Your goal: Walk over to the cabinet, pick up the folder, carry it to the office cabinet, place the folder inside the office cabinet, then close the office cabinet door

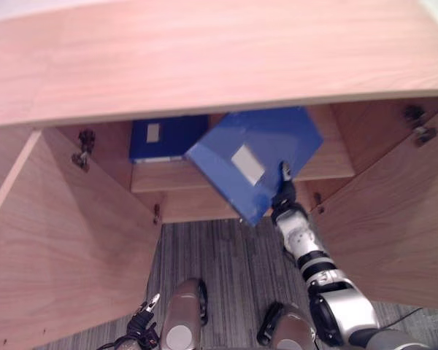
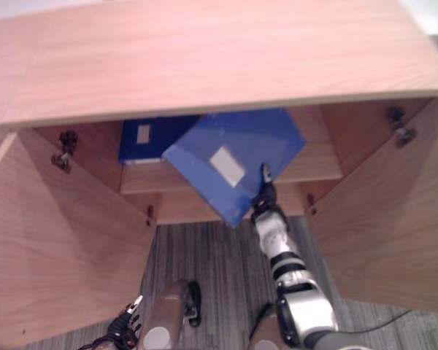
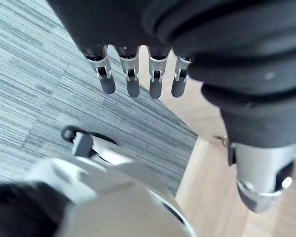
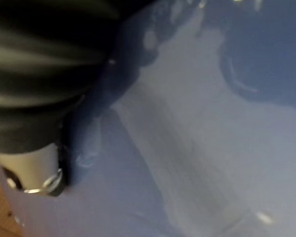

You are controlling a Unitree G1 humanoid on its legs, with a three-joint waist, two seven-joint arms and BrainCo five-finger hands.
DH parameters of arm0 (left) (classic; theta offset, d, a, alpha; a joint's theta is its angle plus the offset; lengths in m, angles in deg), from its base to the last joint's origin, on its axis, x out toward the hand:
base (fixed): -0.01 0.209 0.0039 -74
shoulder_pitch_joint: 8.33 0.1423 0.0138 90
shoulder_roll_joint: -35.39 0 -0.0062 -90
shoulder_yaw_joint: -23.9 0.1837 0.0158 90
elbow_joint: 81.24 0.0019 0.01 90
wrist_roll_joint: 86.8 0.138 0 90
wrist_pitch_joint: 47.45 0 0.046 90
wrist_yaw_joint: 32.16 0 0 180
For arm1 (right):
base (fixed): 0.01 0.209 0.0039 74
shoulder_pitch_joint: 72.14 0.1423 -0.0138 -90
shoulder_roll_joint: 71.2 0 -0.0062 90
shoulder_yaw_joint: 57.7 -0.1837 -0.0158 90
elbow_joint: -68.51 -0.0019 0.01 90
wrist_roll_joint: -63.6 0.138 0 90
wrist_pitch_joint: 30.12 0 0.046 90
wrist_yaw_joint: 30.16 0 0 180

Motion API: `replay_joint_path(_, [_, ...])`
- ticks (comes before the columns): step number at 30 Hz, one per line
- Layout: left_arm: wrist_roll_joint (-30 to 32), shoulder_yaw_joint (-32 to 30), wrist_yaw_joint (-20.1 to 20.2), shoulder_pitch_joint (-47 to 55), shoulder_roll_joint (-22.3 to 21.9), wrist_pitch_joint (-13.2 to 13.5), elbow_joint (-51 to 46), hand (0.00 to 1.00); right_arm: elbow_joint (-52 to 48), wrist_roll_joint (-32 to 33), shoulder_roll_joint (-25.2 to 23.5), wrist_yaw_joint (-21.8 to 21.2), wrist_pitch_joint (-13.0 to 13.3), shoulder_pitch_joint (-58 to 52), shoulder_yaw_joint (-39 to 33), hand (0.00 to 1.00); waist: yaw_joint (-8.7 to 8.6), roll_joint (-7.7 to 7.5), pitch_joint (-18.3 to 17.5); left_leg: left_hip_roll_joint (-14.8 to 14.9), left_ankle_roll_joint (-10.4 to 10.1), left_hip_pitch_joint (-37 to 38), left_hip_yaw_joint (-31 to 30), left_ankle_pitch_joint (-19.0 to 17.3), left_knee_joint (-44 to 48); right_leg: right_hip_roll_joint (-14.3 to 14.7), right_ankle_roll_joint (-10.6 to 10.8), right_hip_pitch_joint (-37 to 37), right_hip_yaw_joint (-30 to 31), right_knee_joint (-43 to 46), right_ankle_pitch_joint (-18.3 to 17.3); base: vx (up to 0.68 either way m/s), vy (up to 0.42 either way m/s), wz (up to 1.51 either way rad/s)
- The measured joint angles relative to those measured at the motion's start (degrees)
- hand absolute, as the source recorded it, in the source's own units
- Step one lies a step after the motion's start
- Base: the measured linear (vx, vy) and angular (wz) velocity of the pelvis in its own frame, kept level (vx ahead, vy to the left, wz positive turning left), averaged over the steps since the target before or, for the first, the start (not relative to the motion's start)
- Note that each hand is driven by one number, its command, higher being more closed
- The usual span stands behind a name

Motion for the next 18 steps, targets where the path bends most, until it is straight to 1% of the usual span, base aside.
replay_joint_path(1, [-0.35, 0.03, -0.35, 0.01, 0.10, -0.01, -0.11, 0.00, -1.90, 0.40, 1.38, 0.56, 0.60, 2.93, -1.88, 1.00, -0.04, 0.09, 0.75, -0.25, 0.54, -3.91, -0.18, -0.60, 3.03, -1.21, -0.22, -3.96, 0.66, 3.56, -0.90, -0.14, 0.047, 0.12])
replay_joint_path(2, [-0.35, 0.06, -0.47, 0.00, 0.11, -0.01, -0.39, 0.00, -2.13, 0.87, 1.97, 0.98, 0.96, 4.24, -2.54, 1.00, -0.17, 0.13, 1.32, -0.33, 0.68, -5.15, -0.42, -0.74, 4.11, -1.50, -0.26, -5.07, 0.90, 4.72, -1.20, -0.16, 0.057, 0.15])
replay_joint_path(3, [-0.35, 0.29, -0.66, 0.04, 0.12, 0.00, -1.16, 0.00, -2.22, 1.81, 3.34, 1.84, 1.49, 6.39, -3.87, 1.00, -0.02, 0.21, 2.04, -0.43, 0.85, -7.90, -0.85, -1.05, 6.18, -2.12, -0.34, -7.62, 1.23, 7.07, -1.82, -0.15, 0.056, 0.18])
replay_joint_path(6, [-0.46, 2.93, -1.08, -0.16, 1.10, 0.01, -1.17, 0.00, -3.19, 4.28, 7.61, 3.15, 3.32, 10.23, -4.64, 1.00, 0.25, 0.34, 2.67, -0.71, 1.20, -15.76, -2.22, -2.13, 12.43, -3.57, -0.53, -14.86, 2.40, 14.02, -4.17, -0.12, 0.041, 0.19])
replay_joint_path(7, [-0.85, 3.73, -1.18, -0.38, 1.24, 0.05, -1.21, 0.00, -3.19, 4.42, 9.16, 3.80, 3.50, 12.28, -5.15, 1.00, 0.35, 0.39, 3.59, -0.82, 1.24, -17.86, -2.68, -2.29, 14.28, -4.15, -0.73, -16.72, 2.61, 16.29, -4.87, -0.11, 0.037, 0.19])
replay_joint_path(8, [-0.94, 4.08, -1.23, -0.72, 1.37, 0.05, -1.20, 0.00, -3.19, 4.38, 10.08, 4.03, 3.54, 13.31, -5.64, 1.00, 0.37, 0.40, 4.01, -0.95, 1.25, -18.84, -2.85, -2.30, 15.01, -4.49, -0.87, -17.64, 2.74, 17.33, -5.23, -0.08, 0.028, 0.22])
replay_joint_path(9, [-1.82, 4.98, -1.46, -1.25, 1.57, 0.03, -1.21, 0.00, -3.18, 4.46, 12.00, 4.82, 3.65, 14.97, -5.98, 1.00, 0.63, 0.59, 4.25, -1.44, 1.25, -20.91, -3.35, -2.28, 16.27, -5.21, -1.02, -19.55, 2.94, 19.16, -5.85, -0.07, 0.029, 0.20])
replay_joint_path(11, [-2.67, 6.21, -1.82, -1.25, 1.68, 0.16, -1.71, 0.00, -3.01, 4.72, 14.31, 5.93, 3.66, 17.46, -5.91, 1.00, 0.90, 1.00, 4.53, -1.82, 1.12, -23.59, -4.03, -2.12, 17.63, -5.80, -1.31, -21.89, 3.12, 21.17, -6.56, -0.06, 0.027, 0.23])
replay_joint_path(13, [-3.23, 7.35, -2.26, -1.29, 2.13, 0.29, -2.54, 0.00, -2.20, 5.55, 16.47, 6.47, 3.65, 20.28, -5.85, 1.00, 1.25, 1.09, 4.94, -2.60, 1.06, -25.83, -4.38, -1.32, 17.87, -6.73, -1.47, -24.04, 3.04, 22.58, -6.93, -0.04, 0.011, 0.25])
replay_joint_path(15, [-3.40, 8.61, -2.61, -1.25, 2.14, 0.53, -3.69, 0.00, 1.40, 6.69, 20.11, 7.19, 3.65, 25.77, -5.62, 1.00, 1.82, 1.68, 5.43, -3.20, 0.74, -28.56, -5.28, -0.12, 17.84, -7.24, -1.88, -26.19, 2.33, 23.49, -7.15, -0.03, -0.006, 0.23])
replay_joint_path(16, [-3.40, 8.86, -2.72, -1.25, 2.18, 0.53, -3.87, 0.00, 2.54, 6.79, 21.18, 7.48, 3.65, 27.20, -5.24, 1.00, 1.93, 1.73, 5.47, -3.33, 0.66, -29.27, -5.52, 0.17, 17.80, -7.33, -2.04, -26.72, 2.09, 23.68, -7.24, -0.03, -0.012, 0.30])
replay_joint_path(17, [-3.39, 9.39, -2.93, -1.25, 2.28, 0.53, -4.26, 0.00, 4.96, 7.14, 23.74, 8.20, 3.65, 30.43, -3.71, 1.00, 2.09, 1.87, 5.59, -3.95, 0.35, -30.81, -6.33, 0.86, 17.79, -7.73, -2.39, -27.65, 1.41, 24.27, -7.57, -0.01, -0.012, 0.28])
replay_joint_path(18, [-3.36, 9.66, -3.01, -1.25, 2.37, 0.52, -4.47, 0.00, 6.04, 7.35, 24.66, 8.61, 3.65, 31.69, -3.01, 1.00, 2.14, 1.99, 5.72, -4.22, 0.27, -31.29, -6.64, 1.11, 17.78, -7.88, -2.40, -27.85, 1.27, 24.55, -7.76, -0.01, -0.017, 0.38])
